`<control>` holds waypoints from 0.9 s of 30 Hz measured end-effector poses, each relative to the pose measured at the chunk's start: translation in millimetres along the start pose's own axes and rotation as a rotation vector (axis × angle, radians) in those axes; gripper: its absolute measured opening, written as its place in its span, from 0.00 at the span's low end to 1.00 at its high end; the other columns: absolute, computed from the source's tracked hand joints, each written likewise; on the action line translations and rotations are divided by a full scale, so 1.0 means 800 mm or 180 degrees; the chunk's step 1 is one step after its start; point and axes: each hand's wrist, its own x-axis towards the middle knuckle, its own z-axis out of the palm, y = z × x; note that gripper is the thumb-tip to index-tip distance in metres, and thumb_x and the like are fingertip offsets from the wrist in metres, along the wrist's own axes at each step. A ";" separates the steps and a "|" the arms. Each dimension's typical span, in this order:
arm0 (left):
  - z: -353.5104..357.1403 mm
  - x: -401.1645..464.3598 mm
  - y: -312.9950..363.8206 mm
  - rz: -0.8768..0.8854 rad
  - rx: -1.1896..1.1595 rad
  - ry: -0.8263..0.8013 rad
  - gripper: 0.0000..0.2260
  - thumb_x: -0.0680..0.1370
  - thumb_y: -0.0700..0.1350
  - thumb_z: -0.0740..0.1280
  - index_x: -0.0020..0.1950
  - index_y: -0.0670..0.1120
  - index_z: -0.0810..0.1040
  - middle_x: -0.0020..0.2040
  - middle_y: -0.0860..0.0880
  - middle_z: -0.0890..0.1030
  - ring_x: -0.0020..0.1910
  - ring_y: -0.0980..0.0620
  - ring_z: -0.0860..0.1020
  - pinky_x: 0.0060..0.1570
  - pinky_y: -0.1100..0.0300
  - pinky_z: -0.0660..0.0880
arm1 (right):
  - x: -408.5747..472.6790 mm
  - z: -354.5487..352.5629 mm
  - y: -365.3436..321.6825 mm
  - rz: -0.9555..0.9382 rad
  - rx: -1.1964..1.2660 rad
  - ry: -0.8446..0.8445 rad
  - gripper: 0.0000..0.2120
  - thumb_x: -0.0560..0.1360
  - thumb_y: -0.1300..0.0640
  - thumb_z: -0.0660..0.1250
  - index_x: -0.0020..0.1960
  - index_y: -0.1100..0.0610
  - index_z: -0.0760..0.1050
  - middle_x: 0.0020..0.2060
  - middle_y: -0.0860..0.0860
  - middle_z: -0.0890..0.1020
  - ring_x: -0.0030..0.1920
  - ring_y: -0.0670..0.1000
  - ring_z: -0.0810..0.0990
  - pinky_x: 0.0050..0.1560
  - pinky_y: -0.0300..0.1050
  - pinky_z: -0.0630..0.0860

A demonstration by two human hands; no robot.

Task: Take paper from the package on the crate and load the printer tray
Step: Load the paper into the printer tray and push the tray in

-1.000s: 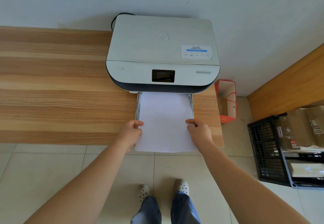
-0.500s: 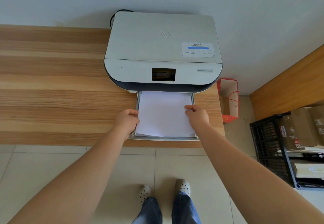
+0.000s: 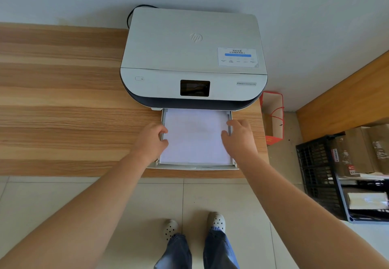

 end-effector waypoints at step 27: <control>0.028 0.001 0.017 0.1067 0.1982 -0.1450 0.36 0.73 0.57 0.66 0.77 0.58 0.51 0.79 0.52 0.39 0.77 0.46 0.38 0.73 0.47 0.51 | 0.008 0.031 0.017 -0.2066 -0.2416 -0.1290 0.44 0.70 0.36 0.67 0.78 0.45 0.48 0.79 0.53 0.41 0.77 0.58 0.36 0.75 0.58 0.40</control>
